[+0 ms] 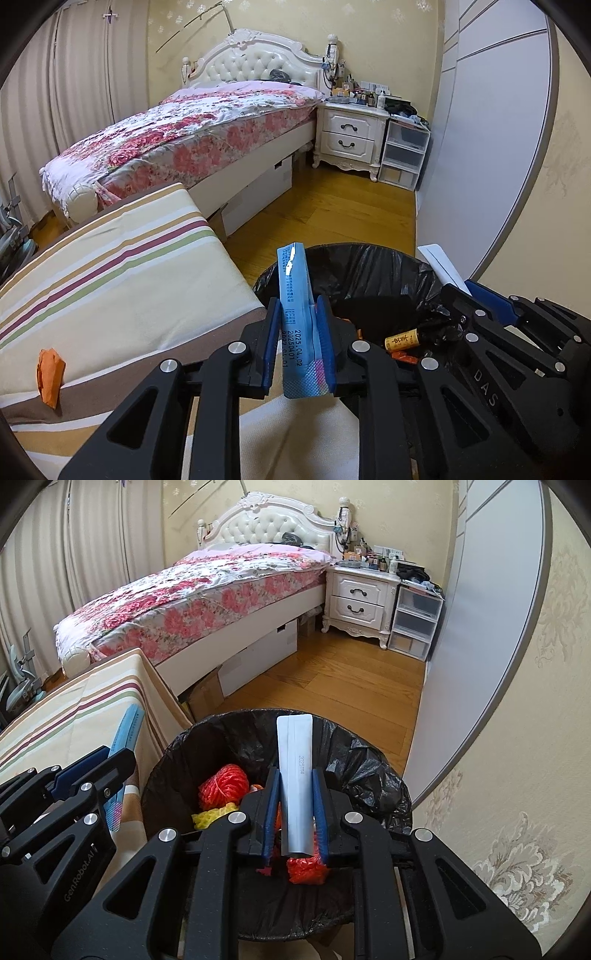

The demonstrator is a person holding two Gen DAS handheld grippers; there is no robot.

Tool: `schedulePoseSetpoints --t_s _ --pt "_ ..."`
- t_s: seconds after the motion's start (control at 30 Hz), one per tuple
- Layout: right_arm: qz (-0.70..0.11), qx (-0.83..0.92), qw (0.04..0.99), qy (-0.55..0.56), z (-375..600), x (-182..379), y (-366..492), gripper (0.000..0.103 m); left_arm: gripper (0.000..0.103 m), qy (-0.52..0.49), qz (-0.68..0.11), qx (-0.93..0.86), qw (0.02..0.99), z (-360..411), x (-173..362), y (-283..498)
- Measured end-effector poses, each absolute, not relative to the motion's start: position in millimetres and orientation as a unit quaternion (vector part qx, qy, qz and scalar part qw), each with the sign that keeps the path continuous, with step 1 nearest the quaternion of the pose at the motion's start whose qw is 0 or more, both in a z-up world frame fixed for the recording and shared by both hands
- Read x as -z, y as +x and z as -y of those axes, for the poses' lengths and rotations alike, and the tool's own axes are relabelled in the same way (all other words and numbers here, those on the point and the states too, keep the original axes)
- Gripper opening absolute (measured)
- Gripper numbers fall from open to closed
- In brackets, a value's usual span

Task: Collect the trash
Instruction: 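Open both tools to drop the blue and white tubes into the bin, then move the open left tool around the teal toothpaste tube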

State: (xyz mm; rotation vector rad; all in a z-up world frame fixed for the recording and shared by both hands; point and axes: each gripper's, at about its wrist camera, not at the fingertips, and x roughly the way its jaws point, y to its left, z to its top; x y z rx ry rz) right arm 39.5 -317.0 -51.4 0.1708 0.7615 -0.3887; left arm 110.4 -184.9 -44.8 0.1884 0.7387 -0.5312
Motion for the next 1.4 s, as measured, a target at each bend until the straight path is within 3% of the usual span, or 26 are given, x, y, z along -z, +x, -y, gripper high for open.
schedulePoseSetpoints --t_s 0.1,0.17,0.37,0.47,0.93,1.4 --pt "-0.372 0.19 0.904 0.086 319 54 41 0.02 0.036 0.089 -0.359 0.251 0.894 185 47 113" --pt "-0.37 0.194 0.905 0.087 319 54 40 0.031 0.039 0.086 -0.362 0.25 0.894 185 48 115" --pt "-0.366 0.198 0.905 0.089 322 55 40 0.033 0.05 0.078 -0.364 0.246 0.895 183 48 115" --pt "-0.362 0.202 0.906 0.089 323 54 38 0.041 0.056 0.077 -0.361 0.245 0.896 182 47 115" --pt "-0.355 0.201 0.909 0.086 321 48 34 0.051 0.064 0.065 -0.357 0.226 0.904 163 37 111" --pt "-0.357 0.16 0.917 0.076 292 44 28 0.052 0.067 0.051 -0.361 0.174 0.915 112 31 92"
